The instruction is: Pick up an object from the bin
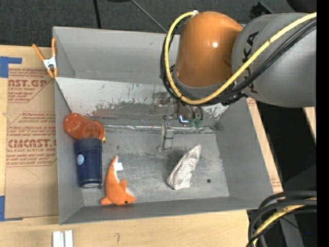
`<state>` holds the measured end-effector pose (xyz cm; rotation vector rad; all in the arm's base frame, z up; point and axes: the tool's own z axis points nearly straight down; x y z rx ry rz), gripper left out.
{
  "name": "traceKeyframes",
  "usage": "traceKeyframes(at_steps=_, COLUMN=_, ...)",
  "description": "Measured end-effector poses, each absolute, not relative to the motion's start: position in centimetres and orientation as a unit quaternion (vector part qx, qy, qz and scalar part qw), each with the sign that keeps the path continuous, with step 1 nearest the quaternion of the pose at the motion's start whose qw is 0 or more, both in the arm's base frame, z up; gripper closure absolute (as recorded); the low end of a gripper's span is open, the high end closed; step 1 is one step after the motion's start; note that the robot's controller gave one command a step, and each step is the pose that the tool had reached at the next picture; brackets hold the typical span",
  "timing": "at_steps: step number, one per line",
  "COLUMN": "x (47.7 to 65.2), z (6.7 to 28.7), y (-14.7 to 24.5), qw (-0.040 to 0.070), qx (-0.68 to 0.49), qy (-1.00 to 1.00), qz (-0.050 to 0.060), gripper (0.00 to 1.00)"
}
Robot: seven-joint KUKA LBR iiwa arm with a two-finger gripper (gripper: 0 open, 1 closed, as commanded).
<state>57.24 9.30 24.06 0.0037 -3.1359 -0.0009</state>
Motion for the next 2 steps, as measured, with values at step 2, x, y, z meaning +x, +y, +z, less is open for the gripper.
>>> traceKeyframes(at_steps=2, x=55.8, z=22.7, y=7.5, qw=-0.006, qx=0.034, qy=-0.999, qz=-0.002, gripper=0.0)
